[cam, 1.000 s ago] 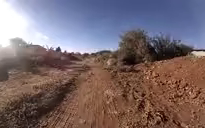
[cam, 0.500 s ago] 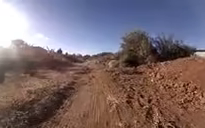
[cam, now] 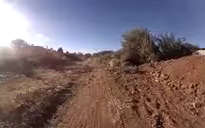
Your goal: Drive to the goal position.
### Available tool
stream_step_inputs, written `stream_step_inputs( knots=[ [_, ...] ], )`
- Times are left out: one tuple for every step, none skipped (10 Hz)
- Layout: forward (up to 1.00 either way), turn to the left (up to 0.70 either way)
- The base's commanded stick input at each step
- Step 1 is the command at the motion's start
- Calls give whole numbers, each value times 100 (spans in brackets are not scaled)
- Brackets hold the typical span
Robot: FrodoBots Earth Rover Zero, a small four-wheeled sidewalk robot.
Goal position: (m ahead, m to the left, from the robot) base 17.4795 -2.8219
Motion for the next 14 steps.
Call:
stream_step_inputs(
  knots=[
    [50,0],
    [50,0],
    [50,0],
    [50,0],
    [50,0],
    [50,0],
    [50,0],
    [50,0],
    [50,0],
    [50,0],
    [50,0],
    [50,0],
    [50,0],
    [50,0]
  ],
)
